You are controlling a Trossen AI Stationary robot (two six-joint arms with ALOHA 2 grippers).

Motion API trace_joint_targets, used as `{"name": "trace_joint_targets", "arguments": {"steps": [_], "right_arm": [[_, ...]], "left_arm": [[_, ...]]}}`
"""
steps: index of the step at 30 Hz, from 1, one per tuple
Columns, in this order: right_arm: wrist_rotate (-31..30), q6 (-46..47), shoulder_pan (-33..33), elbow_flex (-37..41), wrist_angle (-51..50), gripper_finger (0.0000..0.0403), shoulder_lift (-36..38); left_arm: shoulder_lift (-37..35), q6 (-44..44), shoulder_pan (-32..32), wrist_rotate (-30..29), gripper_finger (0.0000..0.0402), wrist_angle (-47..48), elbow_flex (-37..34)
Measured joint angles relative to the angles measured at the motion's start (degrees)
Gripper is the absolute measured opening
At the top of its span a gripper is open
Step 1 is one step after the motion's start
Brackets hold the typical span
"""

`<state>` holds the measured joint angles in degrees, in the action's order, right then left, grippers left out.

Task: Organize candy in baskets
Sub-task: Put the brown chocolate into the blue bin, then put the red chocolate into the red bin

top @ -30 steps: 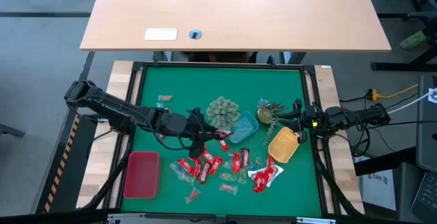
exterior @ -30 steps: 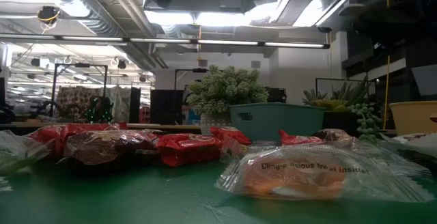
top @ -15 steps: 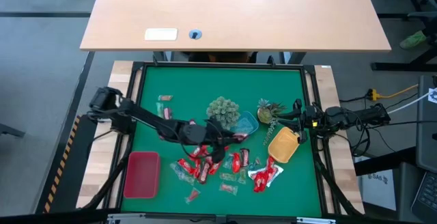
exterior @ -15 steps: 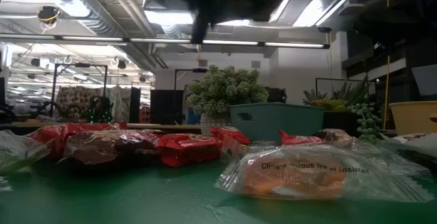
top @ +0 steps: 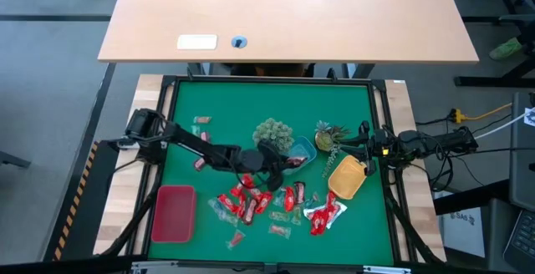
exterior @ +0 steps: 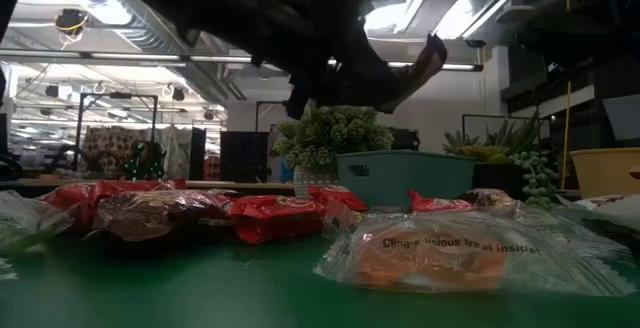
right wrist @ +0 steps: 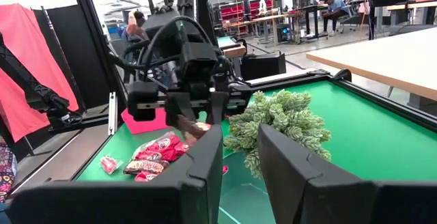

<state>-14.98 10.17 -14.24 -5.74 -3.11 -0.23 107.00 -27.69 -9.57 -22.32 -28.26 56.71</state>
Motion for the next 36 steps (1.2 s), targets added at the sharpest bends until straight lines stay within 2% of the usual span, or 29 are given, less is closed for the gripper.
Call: {"name": "trace_joint_targets", "arguments": {"steps": [19,29,36], "right_arm": [[0.0,0.0,0.0,0.0,0.0,0.0095,0.0],[0.0,0.0,0.0,0.0,0.0,0.0095,0.0],[0.0,0.0,0.0,0.0,0.1,0.0095,0.0]], "left_arm": [[0.0,-2.2,0.7,-0.1,0.0103,0.3,0.0],[0.0,-3.8,1.8,-0.1,0.0187,0.3,0.0],[0.0,-3.7,1.3,-0.1,0.0199,0.3,0.0]]}}
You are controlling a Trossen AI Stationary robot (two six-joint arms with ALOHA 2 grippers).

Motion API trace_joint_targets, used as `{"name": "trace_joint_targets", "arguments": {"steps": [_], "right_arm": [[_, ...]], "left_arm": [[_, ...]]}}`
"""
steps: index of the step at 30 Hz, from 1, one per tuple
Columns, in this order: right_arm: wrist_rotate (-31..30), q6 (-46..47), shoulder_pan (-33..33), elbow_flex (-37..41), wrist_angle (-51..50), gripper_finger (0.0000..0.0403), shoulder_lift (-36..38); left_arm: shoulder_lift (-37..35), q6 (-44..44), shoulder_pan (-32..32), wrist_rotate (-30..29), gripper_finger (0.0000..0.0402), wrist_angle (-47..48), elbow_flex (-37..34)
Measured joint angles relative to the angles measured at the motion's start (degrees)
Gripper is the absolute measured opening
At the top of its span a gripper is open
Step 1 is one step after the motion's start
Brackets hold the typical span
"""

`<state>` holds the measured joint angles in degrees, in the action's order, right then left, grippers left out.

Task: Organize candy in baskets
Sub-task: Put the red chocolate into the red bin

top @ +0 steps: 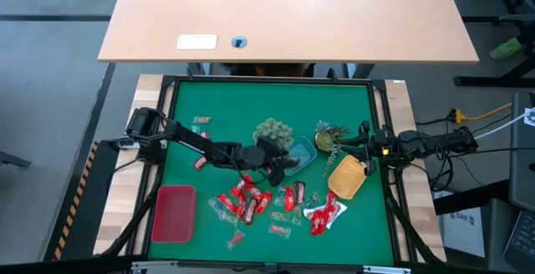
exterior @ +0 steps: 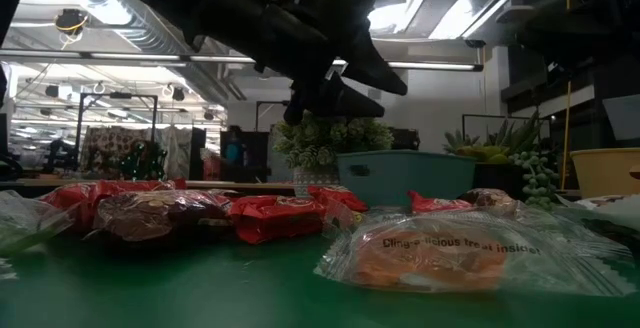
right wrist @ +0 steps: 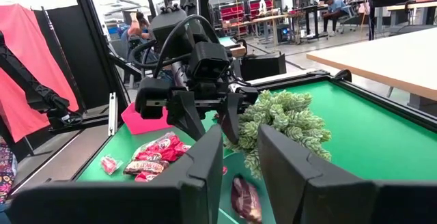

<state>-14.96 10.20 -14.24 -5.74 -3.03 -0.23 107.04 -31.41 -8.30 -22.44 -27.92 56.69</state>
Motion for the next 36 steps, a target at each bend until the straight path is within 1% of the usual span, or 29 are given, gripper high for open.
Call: {"name": "trace_joint_targets", "arguments": {"steps": [5,12,18,21,25,31,36], "right_arm": [[2.1,0.0,0.0,0.0,1.7,0.0095,0.0],[6.7,0.0,0.0,0.0,10.5,0.0095,0.0],[7.1,0.0,0.0,0.0,13.5,0.0095,-0.2],[7.1,0.0,0.0,0.0,14.1,0.0095,-1.0],[7.1,0.0,0.0,0.0,15.0,0.0095,-2.4],[7.1,0.0,0.0,0.0,15.3,0.0095,-3.4],[7.1,0.0,0.0,0.0,15.3,0.0095,-3.4]], "left_arm": [[0.0,0.0,-0.1,0.0,0.0197,0.0,0.0],[0.0,0.0,-0.1,0.0,0.0197,0.0,0.0],[0.0,0.7,-0.1,0.2,0.0196,0.0,0.0],[-0.2,2.0,-0.1,3.0,0.0196,0.0,0.0],[-0.3,1.7,-0.5,8.4,0.0196,-0.1,0.0],[-0.3,-3.3,-2.1,11.6,0.0196,2.1,0.0],[-0.3,-9.7,-3.5,15.1,0.0196,6.0,0.0]]}}
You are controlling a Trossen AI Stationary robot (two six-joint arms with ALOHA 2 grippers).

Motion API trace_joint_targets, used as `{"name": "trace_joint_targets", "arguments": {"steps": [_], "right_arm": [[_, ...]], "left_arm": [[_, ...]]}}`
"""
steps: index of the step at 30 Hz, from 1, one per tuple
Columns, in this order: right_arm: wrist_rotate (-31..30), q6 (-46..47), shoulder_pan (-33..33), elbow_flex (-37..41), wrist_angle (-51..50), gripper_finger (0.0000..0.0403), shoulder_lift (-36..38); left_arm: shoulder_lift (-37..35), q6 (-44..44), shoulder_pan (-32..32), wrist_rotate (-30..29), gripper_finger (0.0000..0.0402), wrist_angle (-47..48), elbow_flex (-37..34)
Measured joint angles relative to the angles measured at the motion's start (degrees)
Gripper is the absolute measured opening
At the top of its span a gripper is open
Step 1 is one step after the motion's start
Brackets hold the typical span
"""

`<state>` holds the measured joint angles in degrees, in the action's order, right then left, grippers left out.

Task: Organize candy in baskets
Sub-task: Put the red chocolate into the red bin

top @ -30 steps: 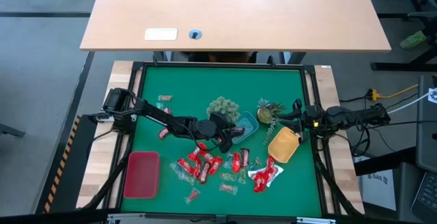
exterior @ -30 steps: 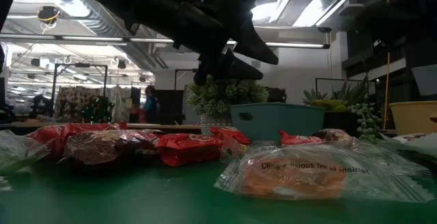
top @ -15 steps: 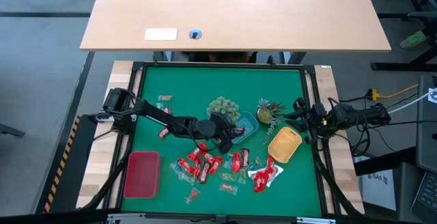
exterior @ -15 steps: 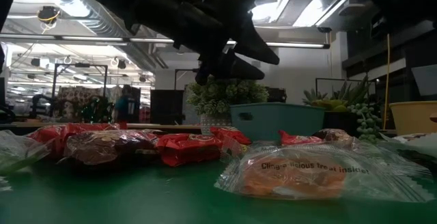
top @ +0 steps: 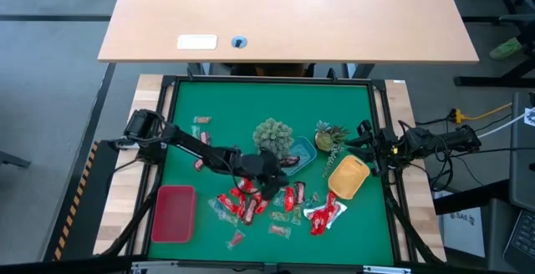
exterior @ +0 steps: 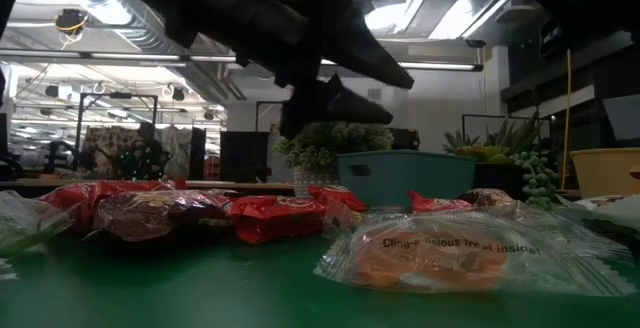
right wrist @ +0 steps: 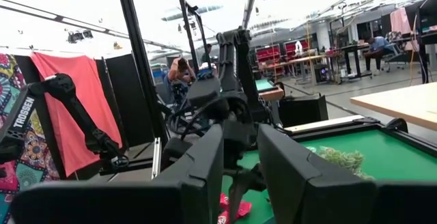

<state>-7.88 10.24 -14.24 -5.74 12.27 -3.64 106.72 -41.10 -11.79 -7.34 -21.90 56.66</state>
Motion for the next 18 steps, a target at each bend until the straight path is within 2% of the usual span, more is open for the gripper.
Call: {"name": "trace_joint_targets", "arguments": {"steps": [7,10,14,18], "right_arm": [[0.0,0.0,0.0,0.0,-0.3,0.0095,0.0],[0.0,0.0,0.0,0.0,-0.3,0.0095,0.0],[0.0,0.0,0.0,0.0,-0.4,0.0095,0.0],[0.0,0.0,0.0,0.0,-0.4,0.0095,0.0]], "left_arm": [[0.0,-7.9,-1.7,8.1,0.0196,9.1,0.0],[0.0,-9.7,-2.8,9.8,0.0196,12.6,0.0],[0.0,-9.8,-4.7,9.7,0.0196,15.7,0.0],[0.0,-9.8,-6.1,6.4,0.0196,17.0,0.0]]}}
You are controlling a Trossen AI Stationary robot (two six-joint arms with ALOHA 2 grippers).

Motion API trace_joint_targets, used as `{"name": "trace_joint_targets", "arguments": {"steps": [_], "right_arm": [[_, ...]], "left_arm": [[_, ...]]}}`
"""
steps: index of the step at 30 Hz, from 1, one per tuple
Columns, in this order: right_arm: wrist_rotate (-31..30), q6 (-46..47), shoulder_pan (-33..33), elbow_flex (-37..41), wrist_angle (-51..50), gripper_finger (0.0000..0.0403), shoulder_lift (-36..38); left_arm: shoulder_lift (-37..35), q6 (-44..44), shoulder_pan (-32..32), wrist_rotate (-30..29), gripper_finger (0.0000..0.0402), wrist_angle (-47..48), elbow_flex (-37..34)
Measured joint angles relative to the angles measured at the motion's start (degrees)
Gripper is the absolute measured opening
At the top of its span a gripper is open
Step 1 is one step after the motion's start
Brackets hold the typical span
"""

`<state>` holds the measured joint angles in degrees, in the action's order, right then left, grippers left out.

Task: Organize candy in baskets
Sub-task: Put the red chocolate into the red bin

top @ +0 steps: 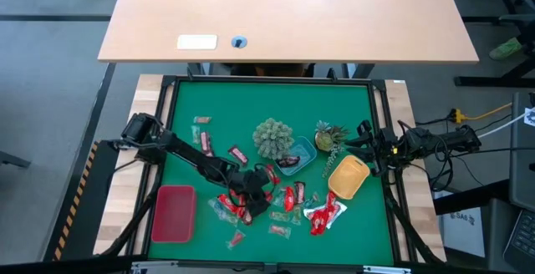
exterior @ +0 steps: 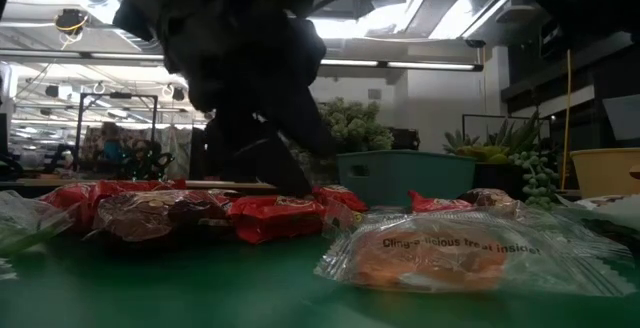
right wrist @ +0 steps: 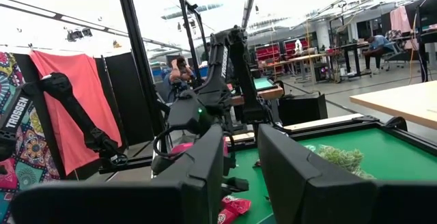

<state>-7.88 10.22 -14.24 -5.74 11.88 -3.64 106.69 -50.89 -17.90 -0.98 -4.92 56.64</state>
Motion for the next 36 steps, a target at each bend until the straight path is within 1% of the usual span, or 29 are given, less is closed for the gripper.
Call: {"name": "trace_joint_targets", "arguments": {"steps": [5,14,26,29,33,36], "right_arm": [[0.0,0.0,0.0,0.0,0.0,0.0095,0.0],[0.0,0.0,0.0,0.0,0.0,0.0095,0.0],[0.0,0.0,0.0,0.0,-0.6,0.0095,0.0],[0.0,0.0,0.0,0.0,-1.0,0.0095,0.0],[-0.1,0.0,0.0,0.0,-1.8,0.0095,0.0],[-0.1,0.0,0.0,0.0,-1.9,0.0095,0.0]], "left_arm": [[0.0,0.3,-1.5,-5.6,0.0196,2.2,0.0],[0.4,0.5,-3.7,-11.0,0.0196,3.1,0.0],[4.2,1.3,-3.9,-12.6,0.0196,1.6,0.3],[4.4,2.8,-3.9,-14.3,0.0195,2.0,0.3],[4.5,4.5,-3.7,-17.7,0.0178,2.7,0.2],[4.6,5.4,-3.5,-18.0,0.0158,2.9,0.1]]}}
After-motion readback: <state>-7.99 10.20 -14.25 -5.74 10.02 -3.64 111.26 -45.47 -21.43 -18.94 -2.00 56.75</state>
